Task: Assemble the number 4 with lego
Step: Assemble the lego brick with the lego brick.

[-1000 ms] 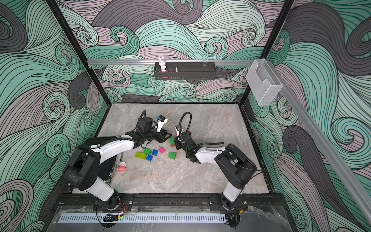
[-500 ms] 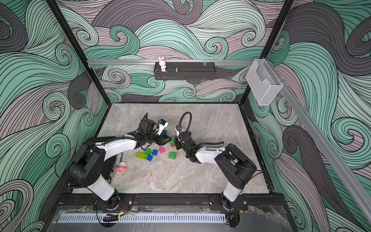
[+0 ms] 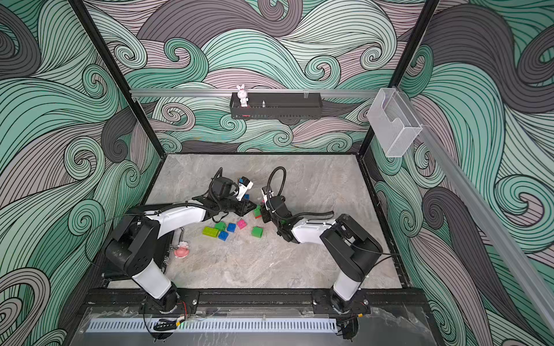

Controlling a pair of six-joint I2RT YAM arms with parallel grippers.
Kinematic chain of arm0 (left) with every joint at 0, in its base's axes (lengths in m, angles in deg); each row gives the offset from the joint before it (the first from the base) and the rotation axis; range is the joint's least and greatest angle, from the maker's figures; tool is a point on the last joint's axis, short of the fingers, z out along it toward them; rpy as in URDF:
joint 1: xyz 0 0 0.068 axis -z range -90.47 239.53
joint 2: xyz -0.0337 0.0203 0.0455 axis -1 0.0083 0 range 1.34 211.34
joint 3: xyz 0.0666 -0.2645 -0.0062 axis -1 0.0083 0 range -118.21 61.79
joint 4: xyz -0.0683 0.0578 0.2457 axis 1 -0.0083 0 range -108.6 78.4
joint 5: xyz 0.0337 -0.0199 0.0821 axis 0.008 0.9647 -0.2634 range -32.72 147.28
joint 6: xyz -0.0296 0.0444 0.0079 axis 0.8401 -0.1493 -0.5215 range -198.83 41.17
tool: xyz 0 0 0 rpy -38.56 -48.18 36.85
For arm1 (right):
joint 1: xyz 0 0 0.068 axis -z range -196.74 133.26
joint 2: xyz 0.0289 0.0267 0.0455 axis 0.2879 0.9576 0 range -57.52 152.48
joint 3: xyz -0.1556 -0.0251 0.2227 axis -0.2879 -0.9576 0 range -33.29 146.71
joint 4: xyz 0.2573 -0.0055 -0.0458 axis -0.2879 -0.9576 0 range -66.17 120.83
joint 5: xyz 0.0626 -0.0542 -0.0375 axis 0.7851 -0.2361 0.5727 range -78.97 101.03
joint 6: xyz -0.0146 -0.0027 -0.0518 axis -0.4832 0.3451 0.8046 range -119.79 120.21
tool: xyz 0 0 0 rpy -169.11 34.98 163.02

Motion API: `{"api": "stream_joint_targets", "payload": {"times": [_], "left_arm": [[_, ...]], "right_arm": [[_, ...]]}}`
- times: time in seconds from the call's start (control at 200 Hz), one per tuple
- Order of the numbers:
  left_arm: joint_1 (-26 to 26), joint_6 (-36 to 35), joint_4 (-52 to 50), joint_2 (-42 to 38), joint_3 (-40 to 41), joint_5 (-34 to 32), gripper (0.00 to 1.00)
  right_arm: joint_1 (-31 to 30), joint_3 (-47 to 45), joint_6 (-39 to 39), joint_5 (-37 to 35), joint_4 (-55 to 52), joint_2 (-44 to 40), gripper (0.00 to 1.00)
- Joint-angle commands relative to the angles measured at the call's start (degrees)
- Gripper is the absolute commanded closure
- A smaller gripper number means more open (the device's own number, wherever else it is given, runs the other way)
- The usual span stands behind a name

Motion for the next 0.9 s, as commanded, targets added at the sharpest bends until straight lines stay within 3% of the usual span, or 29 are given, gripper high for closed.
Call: {"api": "stream_joint_targets", "payload": {"times": [0.0, 0.896], "left_arm": [[0.7, -2.9, -3.0, 1.8, 2.6, -2.8, 0.8], [2.6, -9.6, 4.1, 2.1, 10.2, -7.3, 0.84]], "right_arm": [[0.2, -3.4, -0.7, 2.0, -16.1, 5.2, 1.0], [0.2, -3.5, -0.8, 1.6, -16.1, 5.5, 1.0]]}}
